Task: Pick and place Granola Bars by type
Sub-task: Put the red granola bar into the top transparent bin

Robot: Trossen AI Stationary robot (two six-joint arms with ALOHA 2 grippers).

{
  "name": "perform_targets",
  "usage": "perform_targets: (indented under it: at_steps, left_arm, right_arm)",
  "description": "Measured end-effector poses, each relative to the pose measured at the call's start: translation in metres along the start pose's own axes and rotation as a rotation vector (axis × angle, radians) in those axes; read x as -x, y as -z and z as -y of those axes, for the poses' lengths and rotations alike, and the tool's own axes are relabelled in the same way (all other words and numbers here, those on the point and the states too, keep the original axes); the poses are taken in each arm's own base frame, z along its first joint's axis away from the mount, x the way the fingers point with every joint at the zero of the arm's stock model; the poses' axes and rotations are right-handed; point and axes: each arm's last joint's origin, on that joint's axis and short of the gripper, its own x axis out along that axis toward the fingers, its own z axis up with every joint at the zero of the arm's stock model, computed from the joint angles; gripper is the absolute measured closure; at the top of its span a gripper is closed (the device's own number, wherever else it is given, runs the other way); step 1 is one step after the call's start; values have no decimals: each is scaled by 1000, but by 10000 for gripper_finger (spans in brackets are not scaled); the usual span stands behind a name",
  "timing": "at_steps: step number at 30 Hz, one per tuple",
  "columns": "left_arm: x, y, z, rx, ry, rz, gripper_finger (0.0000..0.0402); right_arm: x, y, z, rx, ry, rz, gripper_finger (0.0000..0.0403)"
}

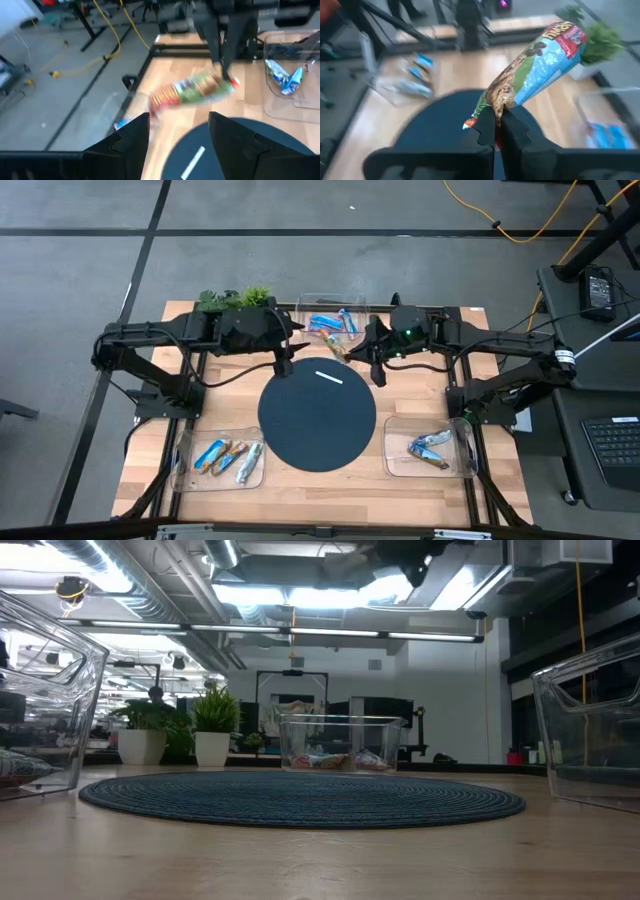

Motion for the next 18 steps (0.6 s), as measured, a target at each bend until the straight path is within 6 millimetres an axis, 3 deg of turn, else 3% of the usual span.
perform_targets:
  at_steps: [5,12,18]
  left_arm:
    - [-6,8,4,31,51,-37,213]
    - [-16,9,9,14,76,-46,219]
    - [-23,11,12,-4,85,-67,218]
  right_arm:
    - [19,-12,7,47,104,-96,391]
    - [71,-58,40,32,254,-27,389]
    - [91,-65,56,-2,322,-58,391]
